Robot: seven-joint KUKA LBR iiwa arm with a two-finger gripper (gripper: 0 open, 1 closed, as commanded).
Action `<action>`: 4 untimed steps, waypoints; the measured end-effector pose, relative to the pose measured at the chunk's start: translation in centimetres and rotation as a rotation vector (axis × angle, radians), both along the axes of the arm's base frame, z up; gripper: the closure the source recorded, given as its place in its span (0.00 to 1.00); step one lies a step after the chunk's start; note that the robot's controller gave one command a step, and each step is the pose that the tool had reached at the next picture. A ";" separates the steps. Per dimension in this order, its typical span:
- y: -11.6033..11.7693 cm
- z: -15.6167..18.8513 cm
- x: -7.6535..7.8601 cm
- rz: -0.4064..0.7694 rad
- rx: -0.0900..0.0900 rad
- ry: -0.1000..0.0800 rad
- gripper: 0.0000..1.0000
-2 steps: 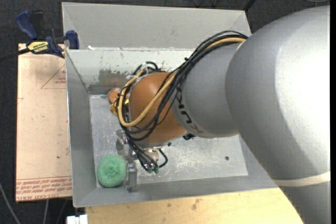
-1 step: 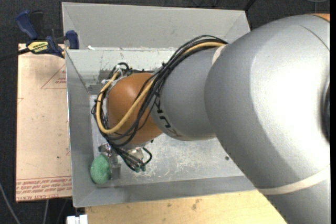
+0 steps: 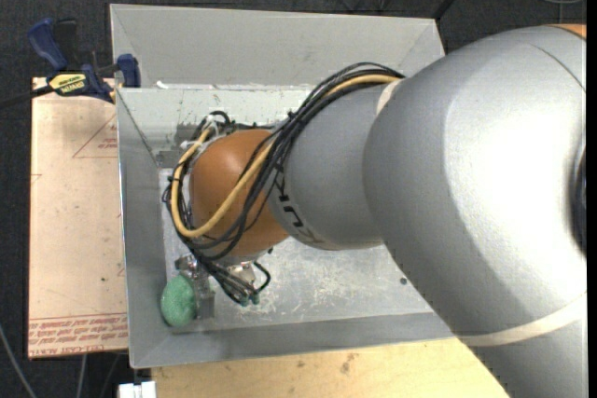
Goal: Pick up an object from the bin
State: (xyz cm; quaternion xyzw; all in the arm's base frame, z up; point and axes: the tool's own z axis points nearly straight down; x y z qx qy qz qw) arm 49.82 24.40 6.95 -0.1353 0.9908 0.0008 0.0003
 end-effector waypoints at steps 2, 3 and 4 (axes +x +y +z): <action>-4.3 0.3 1.8 -0.175 -0.001 0.001 1.00; -4.3 0.3 1.9 -0.175 0.000 0.001 1.00; -3.0 16.5 4.6 -0.154 0.002 -0.007 1.00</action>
Offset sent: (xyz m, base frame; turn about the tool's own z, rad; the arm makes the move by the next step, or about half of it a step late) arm 0.0185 -0.0433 0.0033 0.1745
